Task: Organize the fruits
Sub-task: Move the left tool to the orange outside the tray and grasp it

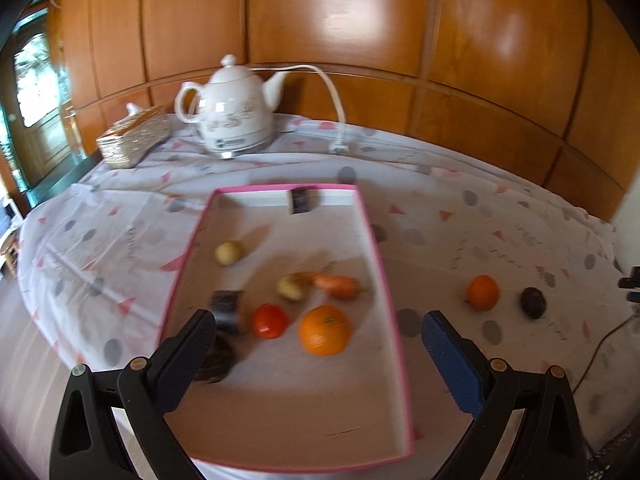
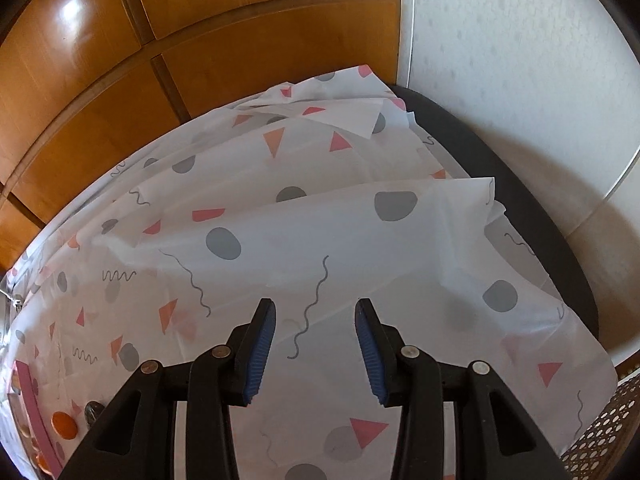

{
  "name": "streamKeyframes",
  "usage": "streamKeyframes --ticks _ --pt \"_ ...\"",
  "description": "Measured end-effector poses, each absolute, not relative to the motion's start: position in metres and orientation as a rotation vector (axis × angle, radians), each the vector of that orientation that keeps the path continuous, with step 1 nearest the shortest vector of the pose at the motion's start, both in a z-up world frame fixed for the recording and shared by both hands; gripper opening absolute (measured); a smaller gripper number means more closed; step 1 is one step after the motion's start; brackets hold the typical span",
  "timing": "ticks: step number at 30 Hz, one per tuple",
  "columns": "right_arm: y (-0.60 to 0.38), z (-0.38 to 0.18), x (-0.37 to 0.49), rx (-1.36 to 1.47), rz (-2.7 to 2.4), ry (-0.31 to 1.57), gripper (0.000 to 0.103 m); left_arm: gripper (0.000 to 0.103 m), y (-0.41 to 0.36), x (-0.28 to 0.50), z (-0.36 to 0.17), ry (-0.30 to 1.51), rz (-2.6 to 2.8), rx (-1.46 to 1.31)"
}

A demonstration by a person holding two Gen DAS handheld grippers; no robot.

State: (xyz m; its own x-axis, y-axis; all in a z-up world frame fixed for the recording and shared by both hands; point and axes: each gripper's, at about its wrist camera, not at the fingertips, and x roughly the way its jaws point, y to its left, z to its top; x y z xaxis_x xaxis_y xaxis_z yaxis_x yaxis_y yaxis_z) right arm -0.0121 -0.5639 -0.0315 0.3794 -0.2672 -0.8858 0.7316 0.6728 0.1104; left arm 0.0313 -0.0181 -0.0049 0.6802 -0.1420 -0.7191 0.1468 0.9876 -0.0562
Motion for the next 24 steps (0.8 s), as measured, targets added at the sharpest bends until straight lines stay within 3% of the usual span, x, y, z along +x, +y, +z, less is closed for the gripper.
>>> streamKeyframes --ticks 24 --pt "-0.557 -0.027 -0.006 0.57 -0.603 0.972 0.042 0.103 -0.107 0.055 -0.027 0.929 -0.372 0.123"
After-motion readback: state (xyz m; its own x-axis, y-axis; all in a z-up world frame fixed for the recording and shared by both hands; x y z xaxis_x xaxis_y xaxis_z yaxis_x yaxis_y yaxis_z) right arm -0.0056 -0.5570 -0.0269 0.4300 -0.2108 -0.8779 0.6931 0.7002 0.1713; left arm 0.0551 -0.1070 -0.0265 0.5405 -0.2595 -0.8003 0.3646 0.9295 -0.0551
